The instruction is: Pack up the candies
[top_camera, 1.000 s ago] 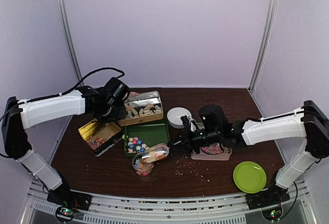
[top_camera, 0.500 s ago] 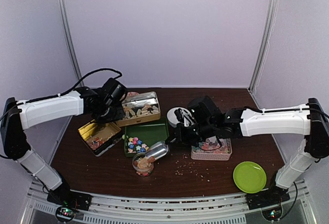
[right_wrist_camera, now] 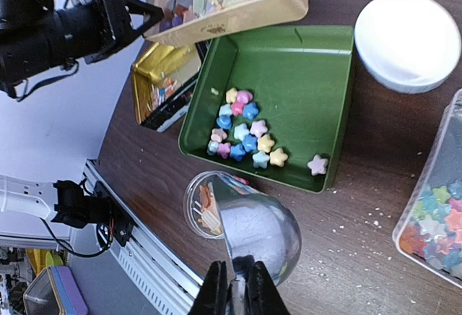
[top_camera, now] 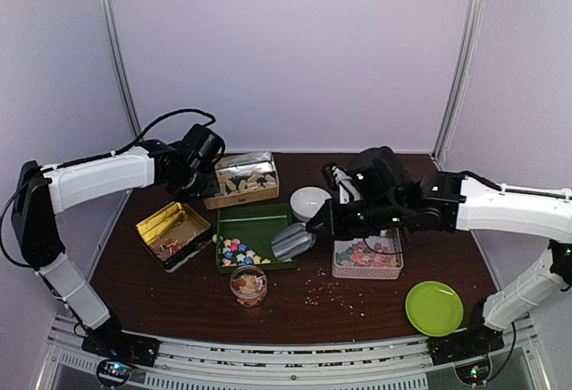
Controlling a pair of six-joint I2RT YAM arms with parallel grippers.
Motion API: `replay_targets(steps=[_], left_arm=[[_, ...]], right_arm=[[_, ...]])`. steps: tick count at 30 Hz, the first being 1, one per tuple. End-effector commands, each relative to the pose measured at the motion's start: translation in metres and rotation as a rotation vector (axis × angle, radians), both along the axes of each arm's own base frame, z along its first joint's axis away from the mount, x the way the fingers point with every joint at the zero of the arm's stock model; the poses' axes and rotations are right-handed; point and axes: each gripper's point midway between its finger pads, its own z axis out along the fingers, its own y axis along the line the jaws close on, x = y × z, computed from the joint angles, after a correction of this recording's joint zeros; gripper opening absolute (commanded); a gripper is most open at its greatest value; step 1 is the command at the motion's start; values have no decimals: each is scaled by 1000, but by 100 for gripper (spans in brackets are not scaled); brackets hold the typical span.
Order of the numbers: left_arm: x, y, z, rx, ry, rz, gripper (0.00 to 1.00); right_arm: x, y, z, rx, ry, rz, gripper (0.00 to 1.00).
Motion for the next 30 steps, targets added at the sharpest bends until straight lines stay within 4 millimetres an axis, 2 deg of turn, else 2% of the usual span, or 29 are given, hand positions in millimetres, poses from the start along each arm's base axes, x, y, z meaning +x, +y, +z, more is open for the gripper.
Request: replay_targets(steps=[1, 4, 7, 10, 12, 17, 23, 30], left_arm=[[36, -13, 36, 3, -111, -39, 0], [52, -23, 40, 40, -115, -70, 0], [64, -34, 42, 45, -131, -96, 0], [79, -50, 34, 55, -128, -148, 0], [92, -57, 34, 76, -139, -161, 0], [116, -59, 29, 171, -168, -142, 0], [136, -66, 19, 182, -171, -119, 0], [153, -87, -11, 148, -121, -134, 0]], right_arm=[[12, -44, 50, 97, -184, -131, 0], [14, -71, 61, 151, -252, -195, 0], [14, -89, 52, 149, -251, -231, 0], [13, -102, 47, 140, -270, -261, 0], [11, -109, 42, 147, -280, -274, 0], [4, -123, 41, 202, -303, -289, 0], [-2, -143, 45, 255, -348, -328, 0], [-1, -160, 47, 253, -389, -378, 0]])
